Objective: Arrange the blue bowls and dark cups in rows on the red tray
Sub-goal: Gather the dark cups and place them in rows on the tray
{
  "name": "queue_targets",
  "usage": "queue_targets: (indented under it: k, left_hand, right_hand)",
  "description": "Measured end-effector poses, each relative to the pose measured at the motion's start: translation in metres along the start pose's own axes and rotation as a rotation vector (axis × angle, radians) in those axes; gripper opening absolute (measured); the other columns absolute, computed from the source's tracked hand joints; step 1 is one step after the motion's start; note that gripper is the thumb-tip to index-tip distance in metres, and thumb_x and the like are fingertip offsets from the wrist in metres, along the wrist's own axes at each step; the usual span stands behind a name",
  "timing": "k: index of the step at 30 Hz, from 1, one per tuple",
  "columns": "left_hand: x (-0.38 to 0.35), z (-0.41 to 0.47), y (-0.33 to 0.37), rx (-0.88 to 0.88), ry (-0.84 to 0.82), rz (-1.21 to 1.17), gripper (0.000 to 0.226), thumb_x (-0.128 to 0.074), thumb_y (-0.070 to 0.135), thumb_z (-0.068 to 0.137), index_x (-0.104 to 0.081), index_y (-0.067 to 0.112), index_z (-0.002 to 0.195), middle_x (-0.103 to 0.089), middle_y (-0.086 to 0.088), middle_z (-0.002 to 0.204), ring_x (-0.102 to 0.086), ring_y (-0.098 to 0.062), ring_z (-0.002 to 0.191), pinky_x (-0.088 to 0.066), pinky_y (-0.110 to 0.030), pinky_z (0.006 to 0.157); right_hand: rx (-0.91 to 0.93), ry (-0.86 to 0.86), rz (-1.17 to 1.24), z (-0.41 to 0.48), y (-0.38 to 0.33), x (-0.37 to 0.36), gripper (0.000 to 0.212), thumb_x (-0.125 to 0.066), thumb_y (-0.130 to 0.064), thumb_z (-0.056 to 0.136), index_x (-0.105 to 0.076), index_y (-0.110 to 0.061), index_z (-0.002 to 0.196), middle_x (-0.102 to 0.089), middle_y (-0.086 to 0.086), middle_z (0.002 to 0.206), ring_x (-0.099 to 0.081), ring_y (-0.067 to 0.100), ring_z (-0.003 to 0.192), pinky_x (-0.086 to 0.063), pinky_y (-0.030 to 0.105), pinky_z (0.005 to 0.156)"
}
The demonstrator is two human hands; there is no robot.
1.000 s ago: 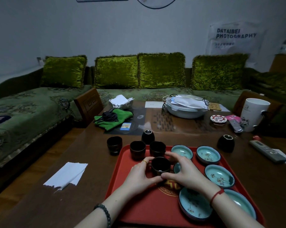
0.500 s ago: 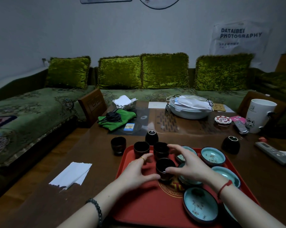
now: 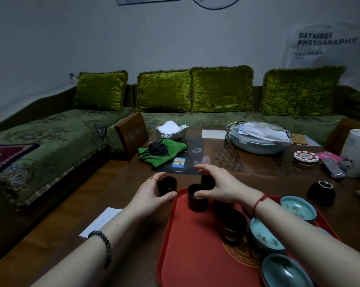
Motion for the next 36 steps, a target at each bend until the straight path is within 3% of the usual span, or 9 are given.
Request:
queue_targets:
  k: [7,13,18,22,26,30,34,36]
  left_hand:
    - [-0.004,0.017,-0.034,0.096,0.019,-0.04,0.075,-0.071,0.041,0.073,-0.033,0.025,0.136,-0.045,-0.004,0.139,-0.039,-0.016,0.129,-0.029,-0.026,0.104]
    - [-0.018,0.021,-0.053,0.12,-0.014,-0.097,0.078,-0.07,0.039,0.075,-0.029,0.021,0.138,-0.05,-0.002,0.136,-0.043,-0.013,0.128,-0.031,-0.023,0.103]
    - [-0.024,0.022,-0.055,0.073,-0.016,-0.15,0.061,-0.067,0.032,0.079,-0.04,0.022,0.132,-0.055,0.004,0.13,-0.047,0.001,0.114,-0.032,-0.011,0.093]
    - [-0.02,0.021,-0.053,0.054,0.001,-0.162,0.057,-0.068,0.027,0.079,-0.042,0.023,0.13,-0.056,0.005,0.126,-0.047,-0.003,0.115,-0.033,-0.014,0.095]
    - [-0.008,0.018,-0.046,0.002,0.068,-0.15,0.057,-0.07,0.024,0.077,-0.044,0.022,0.128,-0.054,0.011,0.116,-0.047,-0.001,0.112,-0.026,0.009,0.08]
    - [0.006,0.013,-0.028,-0.055,0.094,-0.126,0.056,-0.071,0.028,0.076,-0.047,0.024,0.125,-0.055,0.011,0.113,-0.047,0.0,0.109,-0.03,-0.003,0.082]
    - [0.012,0.003,-0.003,-0.106,0.113,-0.134,0.055,-0.073,0.028,0.074,-0.049,0.022,0.123,-0.055,0.014,0.108,-0.047,0.001,0.107,-0.027,0.009,0.078]
    - [0.012,-0.003,0.009,-0.131,0.106,-0.134,0.056,-0.074,0.029,0.073,-0.05,0.024,0.122,-0.056,0.014,0.109,-0.049,0.001,0.107,-0.029,0.006,0.08]
  right_hand:
    - [-0.013,-0.089,-0.027,0.051,-0.004,-0.039,0.077,-0.075,-0.032,0.071,-0.036,-0.016,0.135,-0.048,0.006,0.137,-0.045,0.015,0.124,-0.03,0.018,0.099]
    - [-0.05,-0.168,-0.069,0.076,-0.001,-0.067,0.079,-0.073,-0.037,0.071,-0.035,-0.015,0.136,-0.048,0.009,0.136,-0.044,0.022,0.126,-0.034,0.033,0.107]
    - [-0.056,-0.186,-0.11,0.084,-0.002,-0.076,0.078,-0.071,-0.041,0.071,-0.034,-0.016,0.136,-0.049,0.008,0.137,-0.043,0.024,0.128,-0.032,0.043,0.108]
    - [-0.026,-0.159,-0.083,0.085,-0.005,-0.072,0.079,-0.074,-0.037,0.07,-0.034,-0.017,0.136,-0.051,0.008,0.135,-0.045,0.024,0.127,-0.033,0.042,0.108]
    - [0.018,-0.064,-0.017,0.078,-0.012,-0.061,0.08,-0.076,-0.037,0.067,-0.038,-0.016,0.134,-0.052,0.008,0.134,-0.046,0.021,0.125,-0.035,0.034,0.107]
    - [0.058,-0.001,0.023,0.064,-0.02,-0.042,0.078,-0.077,-0.037,0.066,-0.041,-0.017,0.132,-0.055,0.004,0.132,-0.049,0.015,0.122,-0.036,0.023,0.1]
    - [0.053,0.025,0.036,0.044,-0.027,-0.022,0.078,-0.076,-0.04,0.067,-0.041,-0.02,0.134,-0.056,0.004,0.13,-0.05,0.014,0.121,-0.036,0.022,0.099]
    - [0.048,0.024,0.036,0.032,-0.027,-0.014,0.077,-0.076,-0.04,0.068,-0.041,-0.021,0.133,-0.057,0.004,0.129,-0.051,0.014,0.12,-0.037,0.023,0.099]
Point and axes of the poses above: each hand's wrist, its own z-axis towards the middle knuckle, its own x-axis out of the back of the hand, y = z × x, the point moved 2 cm from there along z, towards the middle knuckle
